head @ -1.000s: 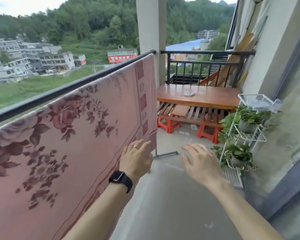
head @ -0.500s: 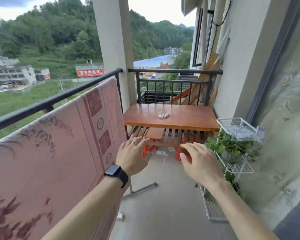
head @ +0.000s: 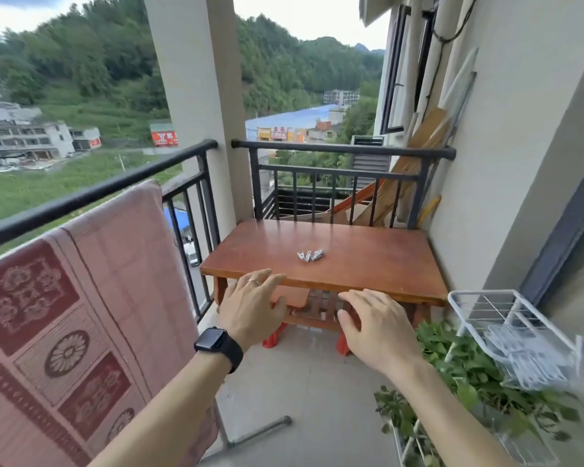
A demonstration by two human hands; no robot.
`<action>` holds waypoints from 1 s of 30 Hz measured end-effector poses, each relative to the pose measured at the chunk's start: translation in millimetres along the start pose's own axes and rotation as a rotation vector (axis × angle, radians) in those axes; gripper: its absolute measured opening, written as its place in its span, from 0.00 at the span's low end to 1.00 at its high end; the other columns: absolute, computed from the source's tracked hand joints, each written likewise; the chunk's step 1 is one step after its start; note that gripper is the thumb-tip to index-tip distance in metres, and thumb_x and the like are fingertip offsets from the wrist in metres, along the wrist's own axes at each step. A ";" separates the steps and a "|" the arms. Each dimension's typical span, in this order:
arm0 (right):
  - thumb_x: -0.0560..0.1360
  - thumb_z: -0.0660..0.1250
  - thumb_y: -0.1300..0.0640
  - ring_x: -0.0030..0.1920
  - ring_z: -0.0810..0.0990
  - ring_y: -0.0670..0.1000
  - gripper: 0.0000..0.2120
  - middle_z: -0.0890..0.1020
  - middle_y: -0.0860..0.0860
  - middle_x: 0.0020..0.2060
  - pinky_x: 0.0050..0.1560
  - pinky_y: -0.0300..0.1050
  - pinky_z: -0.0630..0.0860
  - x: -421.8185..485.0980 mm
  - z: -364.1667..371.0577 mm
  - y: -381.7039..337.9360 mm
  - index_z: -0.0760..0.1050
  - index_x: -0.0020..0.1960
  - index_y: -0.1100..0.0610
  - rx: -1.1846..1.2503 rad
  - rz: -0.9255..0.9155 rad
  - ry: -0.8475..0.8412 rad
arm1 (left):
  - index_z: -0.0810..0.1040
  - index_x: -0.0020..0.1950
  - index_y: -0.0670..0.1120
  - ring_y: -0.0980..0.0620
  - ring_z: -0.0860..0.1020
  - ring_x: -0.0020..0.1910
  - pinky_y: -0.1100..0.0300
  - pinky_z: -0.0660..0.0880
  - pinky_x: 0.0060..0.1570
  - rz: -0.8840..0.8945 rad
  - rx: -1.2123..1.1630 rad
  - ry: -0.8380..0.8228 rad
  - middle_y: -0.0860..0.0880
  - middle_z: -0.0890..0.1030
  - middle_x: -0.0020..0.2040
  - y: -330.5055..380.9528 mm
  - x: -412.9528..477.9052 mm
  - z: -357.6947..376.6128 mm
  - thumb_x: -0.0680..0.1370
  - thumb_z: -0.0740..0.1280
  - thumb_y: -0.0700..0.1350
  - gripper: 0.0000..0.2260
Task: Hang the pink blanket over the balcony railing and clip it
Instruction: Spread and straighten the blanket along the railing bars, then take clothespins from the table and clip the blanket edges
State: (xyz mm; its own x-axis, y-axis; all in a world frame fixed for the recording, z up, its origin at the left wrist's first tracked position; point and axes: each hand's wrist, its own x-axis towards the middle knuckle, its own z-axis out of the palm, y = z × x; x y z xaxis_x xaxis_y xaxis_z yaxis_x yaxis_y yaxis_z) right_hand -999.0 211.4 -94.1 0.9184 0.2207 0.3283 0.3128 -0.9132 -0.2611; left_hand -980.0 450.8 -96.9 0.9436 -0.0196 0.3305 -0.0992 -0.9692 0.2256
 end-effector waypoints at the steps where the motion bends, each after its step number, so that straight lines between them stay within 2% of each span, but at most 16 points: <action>1: 0.81 0.58 0.45 0.72 0.69 0.48 0.19 0.77 0.42 0.68 0.73 0.47 0.62 5.0 5.2 -3.9 0.73 0.70 0.47 -0.003 -0.003 -0.017 | 0.68 0.71 0.62 0.50 0.66 0.73 0.47 0.63 0.71 -0.008 -0.008 -0.015 0.55 0.70 0.73 -5.8 1.9 0.5 0.78 0.56 0.58 0.21; 6: 0.81 0.57 0.45 0.73 0.68 0.48 0.19 0.76 0.42 0.69 0.73 0.47 0.61 30.0 43.4 -18.4 0.73 0.71 0.45 -0.011 -0.002 -0.071 | 0.69 0.72 0.60 0.49 0.67 0.73 0.48 0.63 0.72 -0.027 -0.033 -0.050 0.54 0.71 0.73 -46.8 20.3 20.1 0.77 0.58 0.57 0.22; 11: 0.82 0.55 0.44 0.73 0.66 0.46 0.20 0.74 0.40 0.70 0.74 0.47 0.61 52.8 98.1 -12.9 0.71 0.71 0.44 -0.026 0.015 -0.130 | 0.69 0.72 0.61 0.50 0.63 0.75 0.49 0.59 0.73 -0.036 -0.033 -0.105 0.54 0.70 0.73 -74.9 37.0 71.9 0.77 0.58 0.57 0.22; 15: 0.82 0.55 0.44 0.74 0.65 0.45 0.20 0.73 0.39 0.70 0.74 0.46 0.60 71.6 131.1 -19.9 0.70 0.72 0.43 -0.027 0.041 -0.197 | 0.69 0.72 0.61 0.51 0.63 0.74 0.50 0.58 0.73 -0.082 -0.081 -0.201 0.55 0.69 0.74 -99.2 51.0 98.5 0.78 0.58 0.56 0.22; 19: 0.82 0.53 0.43 0.74 0.65 0.45 0.20 0.72 0.39 0.71 0.74 0.45 0.59 52.6 147.6 -35.4 0.70 0.72 0.43 -0.032 0.047 -0.291 | 0.69 0.73 0.60 0.50 0.64 0.74 0.50 0.58 0.72 -0.054 -0.028 -0.311 0.54 0.70 0.73 -112.4 25.9 108.5 0.78 0.58 0.55 0.22; 26: 0.82 0.54 0.44 0.72 0.66 0.46 0.20 0.73 0.39 0.70 0.73 0.46 0.61 35.1 200.7 -47.2 0.70 0.72 0.44 -0.020 0.033 -0.475 | 0.71 0.70 0.58 0.50 0.67 0.71 0.51 0.61 0.69 -0.129 -0.043 -0.462 0.54 0.72 0.71 -130.6 -15.1 148.2 0.78 0.56 0.54 0.20; 30: 0.81 0.55 0.44 0.71 0.68 0.47 0.20 0.74 0.39 0.69 0.70 0.48 0.65 43.1 239.6 -39.3 0.71 0.71 0.44 -0.009 0.012 -0.576 | 0.69 0.72 0.58 0.49 0.65 0.73 0.50 0.60 0.71 -0.211 -0.090 -0.526 0.52 0.70 0.73 -133.1 -26.4 173.6 0.77 0.57 0.53 0.22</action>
State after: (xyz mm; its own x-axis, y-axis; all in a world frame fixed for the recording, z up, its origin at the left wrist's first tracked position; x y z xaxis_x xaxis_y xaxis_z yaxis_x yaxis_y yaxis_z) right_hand -913.6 339.0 -287.1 0.9064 0.3589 -0.2227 0.3017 -0.9191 -0.2536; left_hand -936.9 537.6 -294.8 0.9738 0.0304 -0.2253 0.1039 -0.9410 0.3220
